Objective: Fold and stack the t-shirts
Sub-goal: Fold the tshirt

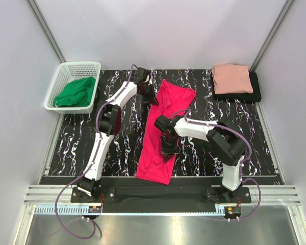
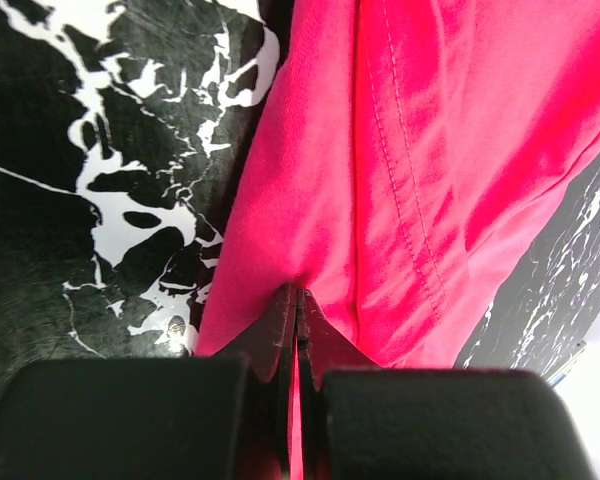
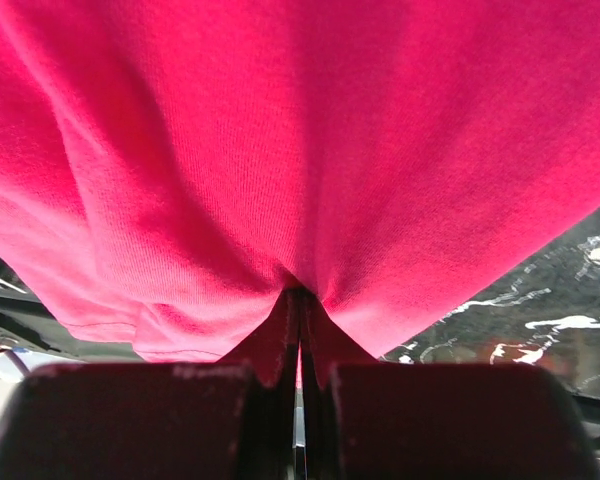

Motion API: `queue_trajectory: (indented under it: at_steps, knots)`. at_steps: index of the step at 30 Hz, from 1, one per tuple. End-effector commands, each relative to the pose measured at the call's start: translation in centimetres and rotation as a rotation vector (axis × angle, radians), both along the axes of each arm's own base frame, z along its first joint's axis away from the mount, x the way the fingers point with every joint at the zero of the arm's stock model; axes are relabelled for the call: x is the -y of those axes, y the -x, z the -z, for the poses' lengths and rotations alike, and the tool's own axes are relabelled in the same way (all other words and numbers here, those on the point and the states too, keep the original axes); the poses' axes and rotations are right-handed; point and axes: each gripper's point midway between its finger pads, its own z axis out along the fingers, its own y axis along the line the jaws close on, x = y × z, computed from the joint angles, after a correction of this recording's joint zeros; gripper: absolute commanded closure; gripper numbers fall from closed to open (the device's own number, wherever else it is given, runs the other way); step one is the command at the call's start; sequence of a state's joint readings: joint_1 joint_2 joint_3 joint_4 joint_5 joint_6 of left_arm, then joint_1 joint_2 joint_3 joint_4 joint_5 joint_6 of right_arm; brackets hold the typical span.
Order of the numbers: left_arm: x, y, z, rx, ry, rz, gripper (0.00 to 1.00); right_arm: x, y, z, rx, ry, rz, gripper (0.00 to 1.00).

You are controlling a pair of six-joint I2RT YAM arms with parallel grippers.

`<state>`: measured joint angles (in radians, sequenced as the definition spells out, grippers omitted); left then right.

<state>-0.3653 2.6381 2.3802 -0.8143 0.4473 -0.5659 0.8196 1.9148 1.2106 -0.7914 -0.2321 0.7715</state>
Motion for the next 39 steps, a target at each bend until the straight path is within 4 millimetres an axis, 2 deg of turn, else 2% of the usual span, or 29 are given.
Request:
queue_trajectory:
  at_steps: [1, 10, 19, 29, 35, 36, 37, 38, 39]
  knots:
    - [-4.2, -0.8, 2.8, -0.027, -0.149, -0.084, 1.00, 4.2, 1.2, 1.6, -0.012, 0.161, 0.000, 1.00]
    - [-7.3, -2.1, 2.5, -0.025, -0.179, -0.171, 1.00, 5.1, 0.6, 1.0, -0.013, 0.155, 0.014, 1.00]
    - [-9.0, -2.8, 2.5, -0.035, -0.194, -0.239, 1.00, 5.5, -0.8, 0.6, -0.012, 0.149, 0.019, 1.00]
    - [-9.0, -2.5, 1.3, -0.039, -0.180, -0.258, 1.00, 6.0, -1.5, 0.1, -0.008, 0.148, 0.006, 1.00]
    - [-7.3, -2.1, 0.2, -0.032, -0.118, -0.197, 1.00, 4.7, -1.8, -0.8, -0.008, 0.080, -0.011, 1.00]
    - [-6.7, -1.9, -0.1, -0.028, -0.105, -0.178, 0.95, 4.6, -1.8, -0.9, -0.009, 0.074, -0.012, 1.00]
    - [-6.4, -1.8, -0.6, -0.018, -0.099, -0.168, 0.85, 4.3, -1.8, -0.9, -0.017, 0.059, -0.012, 1.00]
    - [-6.1, -1.7, -1.0, -0.006, -0.099, -0.152, 0.70, 4.0, -1.8, -1.0, -0.016, 0.046, -0.015, 1.00]
    - [-5.8, -1.5, -1.4, 0.003, -0.099, -0.140, 0.68, 3.9, -1.8, -1.2, -0.016, 0.042, -0.016, 1.00]
